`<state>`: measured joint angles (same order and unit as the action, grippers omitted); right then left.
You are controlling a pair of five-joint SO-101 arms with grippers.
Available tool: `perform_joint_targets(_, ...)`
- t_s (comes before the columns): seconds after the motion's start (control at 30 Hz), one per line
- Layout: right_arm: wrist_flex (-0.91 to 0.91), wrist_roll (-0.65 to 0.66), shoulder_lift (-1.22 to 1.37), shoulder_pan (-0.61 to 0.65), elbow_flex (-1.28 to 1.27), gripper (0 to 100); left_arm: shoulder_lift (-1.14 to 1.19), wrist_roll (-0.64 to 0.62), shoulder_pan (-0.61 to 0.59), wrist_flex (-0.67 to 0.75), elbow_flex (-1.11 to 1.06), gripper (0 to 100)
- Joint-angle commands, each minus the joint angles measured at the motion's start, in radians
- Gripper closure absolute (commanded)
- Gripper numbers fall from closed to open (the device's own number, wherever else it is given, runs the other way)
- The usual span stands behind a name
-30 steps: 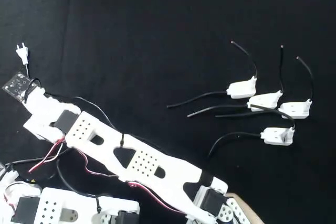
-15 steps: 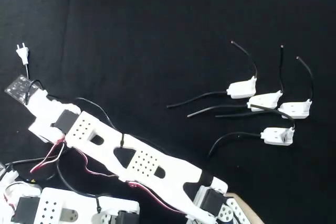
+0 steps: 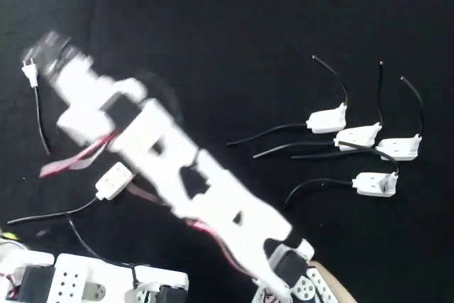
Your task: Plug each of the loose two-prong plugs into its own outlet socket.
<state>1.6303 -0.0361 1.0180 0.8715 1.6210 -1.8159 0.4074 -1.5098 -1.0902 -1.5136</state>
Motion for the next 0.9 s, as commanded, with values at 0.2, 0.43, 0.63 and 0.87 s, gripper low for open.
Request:
perform_joint_targets(0.2,0.137,0.103,-0.237,-0.244,-0.002,98.5,0.37,-0.239,0.45,-0.028,0.593,71)
perform_joint_targets(0.43,0.133,0.103,-0.248,-0.219,-0.156,98.5,1.41,-0.301,0.581,-0.087,1.328,72)
perform_joint_targets(0.63,0.135,0.104,-0.246,-0.224,-0.225,98.5,1.981,-0.281,0.713,-0.21,1.982,72)
perform_joint_targets(0.87,0.135,0.104,-0.248,-0.221,-0.343,98.4,2.424,-0.282,0.817,-0.23,2.505,71)
